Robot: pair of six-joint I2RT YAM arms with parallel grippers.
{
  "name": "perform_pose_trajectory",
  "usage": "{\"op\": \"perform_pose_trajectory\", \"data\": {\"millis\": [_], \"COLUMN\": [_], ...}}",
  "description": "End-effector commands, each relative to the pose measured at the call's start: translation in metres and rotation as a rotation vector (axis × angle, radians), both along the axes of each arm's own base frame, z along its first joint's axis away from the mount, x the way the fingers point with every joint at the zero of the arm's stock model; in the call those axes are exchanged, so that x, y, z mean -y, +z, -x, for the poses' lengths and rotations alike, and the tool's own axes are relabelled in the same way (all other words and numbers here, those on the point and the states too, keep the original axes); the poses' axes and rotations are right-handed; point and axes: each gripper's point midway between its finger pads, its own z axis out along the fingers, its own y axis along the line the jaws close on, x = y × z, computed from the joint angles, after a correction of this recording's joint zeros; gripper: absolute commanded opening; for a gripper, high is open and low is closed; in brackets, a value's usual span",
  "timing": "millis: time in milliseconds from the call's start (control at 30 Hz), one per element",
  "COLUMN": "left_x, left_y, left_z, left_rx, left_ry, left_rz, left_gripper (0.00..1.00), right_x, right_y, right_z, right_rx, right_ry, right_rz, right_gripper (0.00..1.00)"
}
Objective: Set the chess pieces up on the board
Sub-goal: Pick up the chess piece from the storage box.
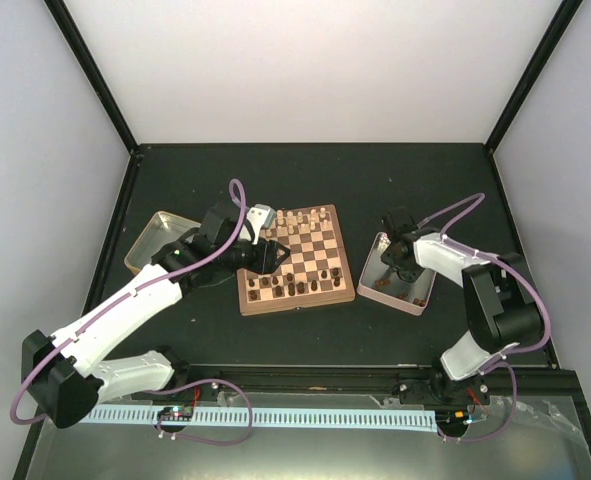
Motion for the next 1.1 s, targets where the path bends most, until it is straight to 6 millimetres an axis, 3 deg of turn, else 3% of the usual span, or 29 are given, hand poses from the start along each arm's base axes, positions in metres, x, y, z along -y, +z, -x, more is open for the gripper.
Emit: {"op": "perform_pose_trajectory", "data": {"millis": [0, 300, 767, 967, 1067], "left_x": [0.000, -0.001, -0.001, -0.001, -0.001], "left_y": [0.010, 0.009, 0.009, 0.009, 0.012], "left_z": [0.001, 0.002, 0.003, 0.004, 0.005], "left_rx": [0.037, 0.034, 0.028, 0.022, 0.018], "left_ry": [-0.018, -0.022, -0.020, -0.016, -0.015], "left_rz": [0.026, 0.030, 0.033, 0.035, 0.049], "left_gripper": [0.52, 0.52, 0.52, 0.53, 0.55], "right_x": [-0.001, -0.009, -0.015, -0.016, -0.020], "right_y": [0.009, -0.001, -0.007, -0.003, 0.017], "right_z": [0.009, 0.019, 0.001, 0.000, -0.003], "right_rx": [0.010, -0.006, -0.012, 0.000, 0.074], "right_ry": [0.015, 0.041, 0.123, 0.149, 0.195], "right_rz": [0.018, -0.004, 0.030, 0.032, 0.016], "right_gripper": [0.52, 0.36, 0.32, 0.08, 0.03]}}
